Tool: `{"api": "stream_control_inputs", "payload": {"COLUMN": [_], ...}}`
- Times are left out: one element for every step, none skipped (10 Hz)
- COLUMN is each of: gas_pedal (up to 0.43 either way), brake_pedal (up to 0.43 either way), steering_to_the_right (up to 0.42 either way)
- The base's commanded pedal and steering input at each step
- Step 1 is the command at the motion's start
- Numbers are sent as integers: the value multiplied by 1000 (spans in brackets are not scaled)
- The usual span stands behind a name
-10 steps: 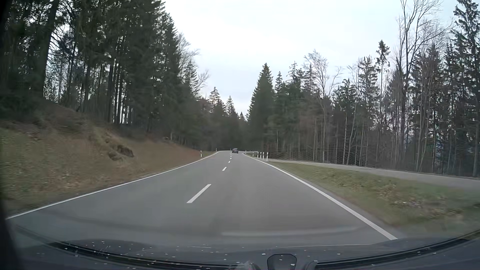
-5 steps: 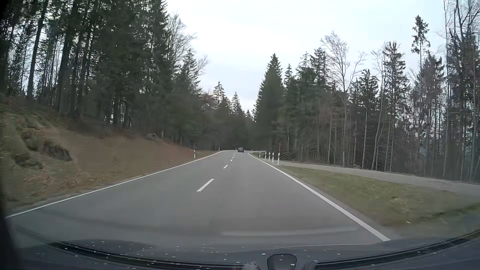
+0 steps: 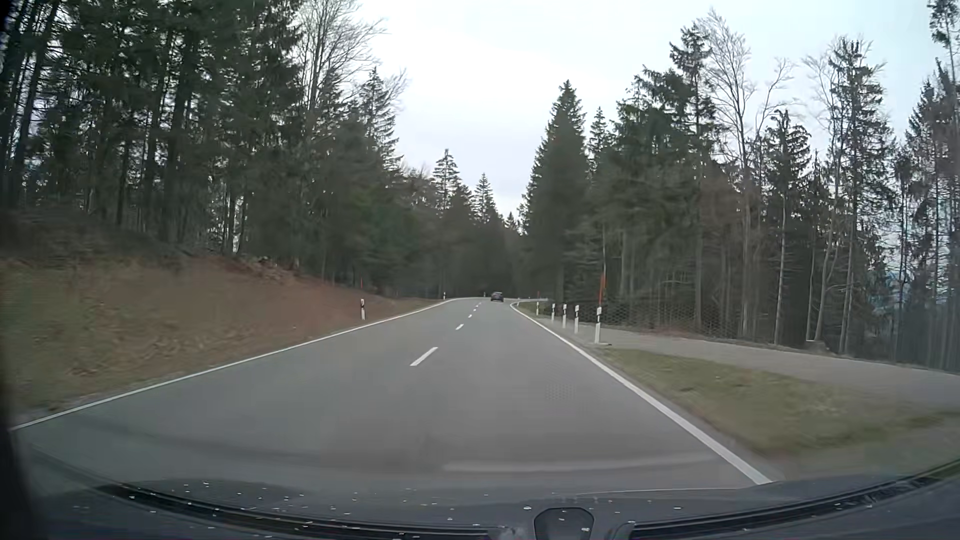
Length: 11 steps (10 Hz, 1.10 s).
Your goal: Follow the waypoints while adhering to traffic rules and regulations
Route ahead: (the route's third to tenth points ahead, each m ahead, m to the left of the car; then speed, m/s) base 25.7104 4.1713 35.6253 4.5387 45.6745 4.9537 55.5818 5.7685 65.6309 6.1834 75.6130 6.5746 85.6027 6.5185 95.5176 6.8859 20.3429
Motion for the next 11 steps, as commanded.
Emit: {"api": "stream_control_inputs", "payload": {"gas_pedal": [150,150,138,138,138,130,130,110,98,98,87], "brake_pedal": [0,0,0,0,0,0,0,0,0,0,0], "steering_to_the_right": [-13,-13,-13,-13,-13,-12,-9,-6,-5,-4,-4]}}
